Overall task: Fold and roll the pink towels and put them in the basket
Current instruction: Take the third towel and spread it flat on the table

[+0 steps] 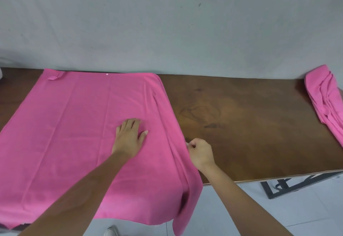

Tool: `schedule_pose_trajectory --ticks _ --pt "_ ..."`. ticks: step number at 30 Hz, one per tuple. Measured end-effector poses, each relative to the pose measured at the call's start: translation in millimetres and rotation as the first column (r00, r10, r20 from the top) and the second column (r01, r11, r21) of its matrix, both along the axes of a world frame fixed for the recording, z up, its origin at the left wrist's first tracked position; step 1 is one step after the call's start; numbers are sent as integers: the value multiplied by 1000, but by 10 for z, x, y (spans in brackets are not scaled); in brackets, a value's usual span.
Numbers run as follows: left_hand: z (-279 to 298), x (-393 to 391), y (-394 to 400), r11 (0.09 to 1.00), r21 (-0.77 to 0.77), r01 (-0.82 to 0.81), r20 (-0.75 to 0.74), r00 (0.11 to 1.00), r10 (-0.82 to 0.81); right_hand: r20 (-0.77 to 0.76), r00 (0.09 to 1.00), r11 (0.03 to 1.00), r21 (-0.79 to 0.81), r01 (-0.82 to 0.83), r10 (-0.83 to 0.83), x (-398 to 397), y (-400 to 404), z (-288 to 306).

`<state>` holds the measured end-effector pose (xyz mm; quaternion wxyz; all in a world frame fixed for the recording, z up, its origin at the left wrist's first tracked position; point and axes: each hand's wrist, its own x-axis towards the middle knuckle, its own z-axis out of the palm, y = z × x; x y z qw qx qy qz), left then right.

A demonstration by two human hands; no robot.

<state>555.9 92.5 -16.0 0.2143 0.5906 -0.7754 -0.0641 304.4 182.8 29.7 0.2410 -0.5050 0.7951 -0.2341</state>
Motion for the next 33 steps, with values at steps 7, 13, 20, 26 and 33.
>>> schedule_pose_trajectory --ticks 7,13,20,26,33 --pt "-13 -3 -58 995 99 26 141 989 -40 -12 963 963 -20 269 -270 -763 -216 219" --pt "-27 16 -73 996 90 27 136 990 -39 -341 900 954 -218 206 -272 -1070 -439 1035" --pt "-10 14 -69 995 99 15 133 991 -29 -244 861 886 -16 -464 446 -146 -13 1042" --pt "2 9 -56 994 110 15 129 991 -29 -179 978 982 -137 -128 102 -625 34 657" --pt "-7 2 -54 994 107 12 136 990 -27 74 997 994 110 -25 17 -844 49 250"
